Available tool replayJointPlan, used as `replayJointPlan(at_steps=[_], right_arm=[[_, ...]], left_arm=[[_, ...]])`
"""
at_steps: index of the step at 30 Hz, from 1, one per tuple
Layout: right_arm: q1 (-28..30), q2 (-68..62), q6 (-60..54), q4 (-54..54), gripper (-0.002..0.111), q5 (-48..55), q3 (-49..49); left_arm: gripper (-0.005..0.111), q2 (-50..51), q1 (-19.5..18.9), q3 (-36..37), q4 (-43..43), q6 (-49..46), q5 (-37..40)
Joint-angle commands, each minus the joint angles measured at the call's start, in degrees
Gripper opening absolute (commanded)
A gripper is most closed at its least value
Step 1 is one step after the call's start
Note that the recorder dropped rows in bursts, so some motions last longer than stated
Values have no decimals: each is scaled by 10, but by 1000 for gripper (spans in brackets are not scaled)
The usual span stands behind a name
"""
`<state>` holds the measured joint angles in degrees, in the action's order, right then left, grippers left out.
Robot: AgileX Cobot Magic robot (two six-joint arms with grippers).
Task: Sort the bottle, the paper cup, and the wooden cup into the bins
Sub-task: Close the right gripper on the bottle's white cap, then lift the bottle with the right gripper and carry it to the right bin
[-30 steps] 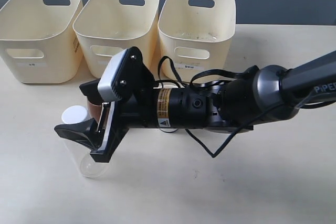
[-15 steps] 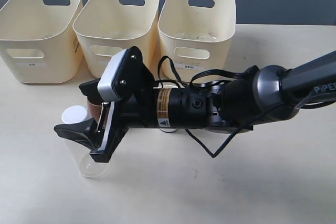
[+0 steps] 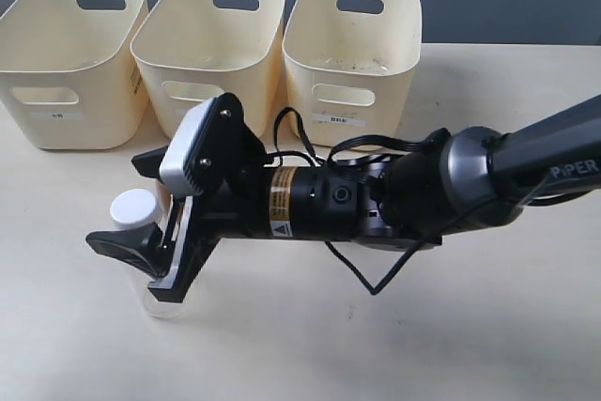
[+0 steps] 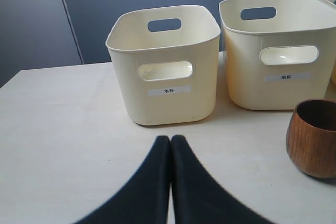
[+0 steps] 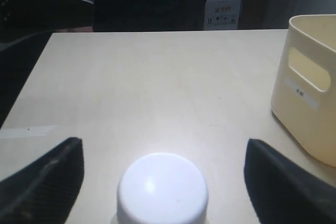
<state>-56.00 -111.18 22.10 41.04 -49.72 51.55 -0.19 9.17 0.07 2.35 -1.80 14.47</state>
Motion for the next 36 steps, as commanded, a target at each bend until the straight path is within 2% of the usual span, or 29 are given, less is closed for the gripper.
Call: replayJointPlan(at_steps=[1, 6, 11, 13, 16, 17, 18, 19, 23, 30, 36], right_arm=[[0, -27, -23, -24, 79, -10, 2], [0, -34, -31, -30, 79, -49, 2], [0, -34, -34, -43, 78, -26, 2], [0, -34, -34, -43, 71, -23, 2], [0, -34, -36, -43, 43, -23, 2], [0, -34, -36, -43, 30, -23, 2], [0, -34, -37, -43, 9, -25, 2], [0, -34, -40, -42, 0, -30, 2], [0, -30, -41, -42, -1, -62, 2], [0, 37, -27, -43, -1, -54, 2], [0, 162, -16, -74, -1, 90, 2]], left_arm=[[0, 2, 2, -1, 1, 2, -8], [0, 2, 2, -1, 1, 2, -8], [0, 2, 2, -1, 1, 2, -8], [0, 2, 2, -1, 1, 2, -8], [0, 2, 2, -1, 1, 2, -8], [0, 2, 2, -1, 1, 2, -8], [0, 2, 2, -1, 1, 2, -8], [0, 2, 2, -1, 1, 2, -8], [0, 2, 2, -1, 1, 2, -8], [0, 2, 2, -1, 1, 2, -8], [0, 2, 2, -1, 1, 2, -8]])
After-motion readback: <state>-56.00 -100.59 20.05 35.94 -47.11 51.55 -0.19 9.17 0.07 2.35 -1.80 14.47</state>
